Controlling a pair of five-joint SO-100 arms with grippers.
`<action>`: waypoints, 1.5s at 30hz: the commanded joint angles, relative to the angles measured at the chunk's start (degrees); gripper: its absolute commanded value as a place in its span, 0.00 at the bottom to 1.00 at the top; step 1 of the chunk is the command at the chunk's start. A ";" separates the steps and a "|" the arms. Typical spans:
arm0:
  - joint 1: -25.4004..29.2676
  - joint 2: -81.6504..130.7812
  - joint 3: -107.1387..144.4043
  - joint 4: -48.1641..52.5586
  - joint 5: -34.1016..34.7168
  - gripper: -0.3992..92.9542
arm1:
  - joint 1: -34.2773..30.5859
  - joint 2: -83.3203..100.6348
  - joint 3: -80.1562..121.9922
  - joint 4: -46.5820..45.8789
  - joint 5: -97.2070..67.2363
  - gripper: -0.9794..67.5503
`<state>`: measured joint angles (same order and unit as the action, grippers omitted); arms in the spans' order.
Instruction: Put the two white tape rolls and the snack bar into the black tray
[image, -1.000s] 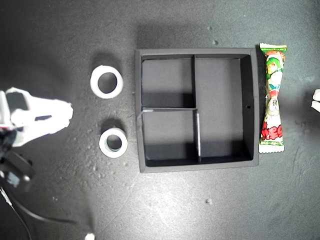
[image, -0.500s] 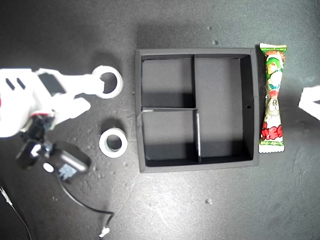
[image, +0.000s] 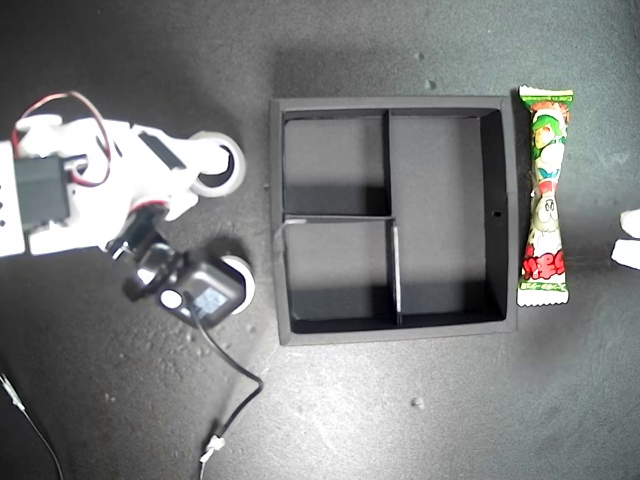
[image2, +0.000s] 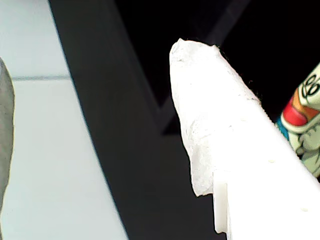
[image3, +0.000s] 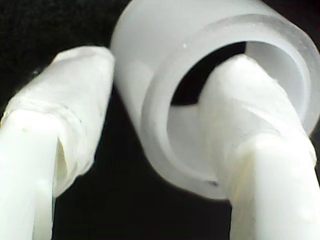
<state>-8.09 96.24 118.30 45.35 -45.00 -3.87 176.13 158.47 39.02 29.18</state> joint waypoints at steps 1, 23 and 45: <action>-1.49 -3.87 -4.04 -0.79 -1.05 0.11 | -0.26 -24.43 -16.96 2.64 -4.75 0.34; -2.64 7.38 -29.09 18.81 4.04 0.02 | 10.46 -86.04 -42.89 8.61 -9.23 0.22; 0.70 -32.52 -63.19 21.53 6.94 0.04 | 14.85 -83.76 -87.63 49.22 31.90 0.01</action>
<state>-7.03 65.48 62.75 63.46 -38.32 11.25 90.62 76.11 89.65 52.73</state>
